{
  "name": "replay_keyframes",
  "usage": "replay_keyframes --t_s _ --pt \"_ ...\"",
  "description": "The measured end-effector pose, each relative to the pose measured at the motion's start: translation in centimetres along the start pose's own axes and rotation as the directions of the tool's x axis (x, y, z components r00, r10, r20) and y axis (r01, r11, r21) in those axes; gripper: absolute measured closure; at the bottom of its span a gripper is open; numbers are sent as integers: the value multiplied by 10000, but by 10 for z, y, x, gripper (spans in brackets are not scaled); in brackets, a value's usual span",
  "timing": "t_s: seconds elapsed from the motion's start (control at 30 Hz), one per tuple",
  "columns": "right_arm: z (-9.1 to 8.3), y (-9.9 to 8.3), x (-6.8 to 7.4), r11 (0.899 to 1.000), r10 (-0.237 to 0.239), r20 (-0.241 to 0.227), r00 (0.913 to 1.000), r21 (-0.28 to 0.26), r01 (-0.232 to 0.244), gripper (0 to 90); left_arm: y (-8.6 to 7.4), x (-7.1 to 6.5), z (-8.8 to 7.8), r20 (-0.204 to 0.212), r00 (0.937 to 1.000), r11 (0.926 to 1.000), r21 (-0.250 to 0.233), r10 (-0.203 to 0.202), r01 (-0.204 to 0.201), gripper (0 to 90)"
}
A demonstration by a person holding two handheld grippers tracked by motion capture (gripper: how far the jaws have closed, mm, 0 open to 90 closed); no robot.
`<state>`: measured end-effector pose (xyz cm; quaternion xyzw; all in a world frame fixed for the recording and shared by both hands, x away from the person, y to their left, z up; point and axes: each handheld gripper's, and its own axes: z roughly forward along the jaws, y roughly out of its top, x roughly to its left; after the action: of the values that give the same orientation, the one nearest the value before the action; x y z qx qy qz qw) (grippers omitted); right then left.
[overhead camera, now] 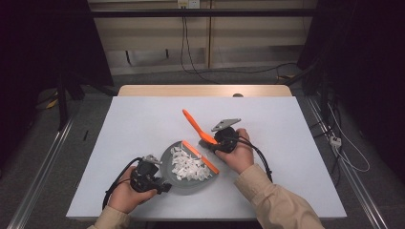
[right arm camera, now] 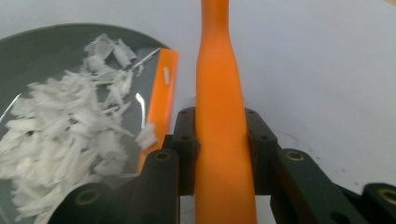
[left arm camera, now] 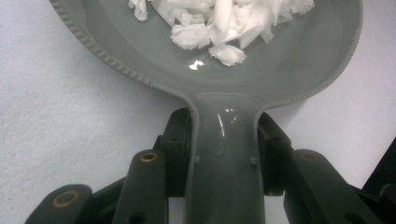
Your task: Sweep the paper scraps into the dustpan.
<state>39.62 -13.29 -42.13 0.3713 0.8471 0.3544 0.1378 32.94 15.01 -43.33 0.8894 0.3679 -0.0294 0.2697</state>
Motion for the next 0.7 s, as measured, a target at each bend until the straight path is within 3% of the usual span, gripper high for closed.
replay_keyframes --t_s 0.03,0.07,0.13,0.23,0.37,0.47,0.57,0.67,0.7 --pt "0 -1 5 9993 336 -623 9975 -145 -346 712 0 0 0 -2 10000 10000 8 -3 3 627" --pt "0 -1 8 9985 455 -915 9948 -267 -481 712 0 0 0 -1 10000 10000 0 -7 7 627" --pt "-6 3 15 9974 73 -775 9970 -714 -128 712 0 0 0 3 10000 10000 -10 -17 17 627" --pt "-14 8 11 9913 308 -931 9952 -1243 -423 712 0 0 0 -30 10000 10000 -20 -13 13 627" --pt "-12 8 0 9879 419 -313 9986 -1482 -461 712 0 0 0 -1 10000 10000 -8 -60 60 627" --pt "1 6 -9 9859 496 37 9988 -1602 -484 712 0 0 0 10 10000 10000 -29 -63 63 627" --pt "14 6 -7 9885 241 447 9987 -1503 -171 712 0 0 0 35 10000 10000 -46 -50 50 627" --pt "21 7 2 9912 128 -141 9998 -1317 -145 713 0 1 0 73 10000 10000 -45 -52 53 627" --pt "21 7 7 9903 421 -911 9950 -1282 -536 712 -1 1 0 79 10000 10000 -37 -24 25 627"
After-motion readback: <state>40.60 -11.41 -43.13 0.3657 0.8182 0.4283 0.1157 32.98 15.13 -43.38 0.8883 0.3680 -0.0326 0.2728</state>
